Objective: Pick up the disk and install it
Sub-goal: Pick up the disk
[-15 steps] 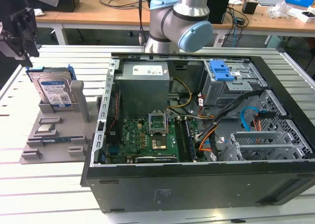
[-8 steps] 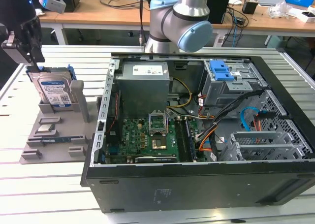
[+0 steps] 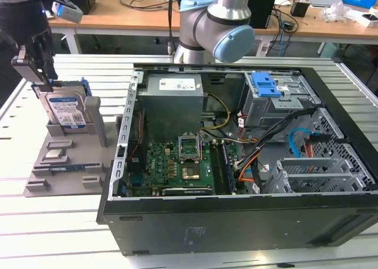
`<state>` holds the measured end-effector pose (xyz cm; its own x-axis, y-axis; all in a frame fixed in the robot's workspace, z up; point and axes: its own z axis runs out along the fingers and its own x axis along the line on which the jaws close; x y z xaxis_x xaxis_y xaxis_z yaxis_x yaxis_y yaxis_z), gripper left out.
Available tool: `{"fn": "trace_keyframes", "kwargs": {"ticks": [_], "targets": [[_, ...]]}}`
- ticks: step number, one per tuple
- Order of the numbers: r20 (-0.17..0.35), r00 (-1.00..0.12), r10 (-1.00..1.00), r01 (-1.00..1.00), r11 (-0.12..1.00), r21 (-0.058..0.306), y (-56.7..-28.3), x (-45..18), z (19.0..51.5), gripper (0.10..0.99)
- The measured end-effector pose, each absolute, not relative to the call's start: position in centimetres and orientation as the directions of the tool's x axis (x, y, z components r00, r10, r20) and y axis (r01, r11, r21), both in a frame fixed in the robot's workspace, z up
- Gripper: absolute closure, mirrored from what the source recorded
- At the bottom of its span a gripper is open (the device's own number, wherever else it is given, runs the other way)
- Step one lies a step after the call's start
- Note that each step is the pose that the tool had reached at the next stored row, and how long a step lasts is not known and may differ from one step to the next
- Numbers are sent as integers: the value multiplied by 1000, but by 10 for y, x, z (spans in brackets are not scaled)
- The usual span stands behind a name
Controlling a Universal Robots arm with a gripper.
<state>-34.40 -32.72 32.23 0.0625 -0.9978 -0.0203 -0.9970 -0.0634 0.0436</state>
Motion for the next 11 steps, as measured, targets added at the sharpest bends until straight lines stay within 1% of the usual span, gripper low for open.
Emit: {"fn": "trace_keyframes", "kwargs": {"ticks": [11], "targets": [[-18, 88, -996, -995, -89, 44, -327, -338, 293, 604]]}}
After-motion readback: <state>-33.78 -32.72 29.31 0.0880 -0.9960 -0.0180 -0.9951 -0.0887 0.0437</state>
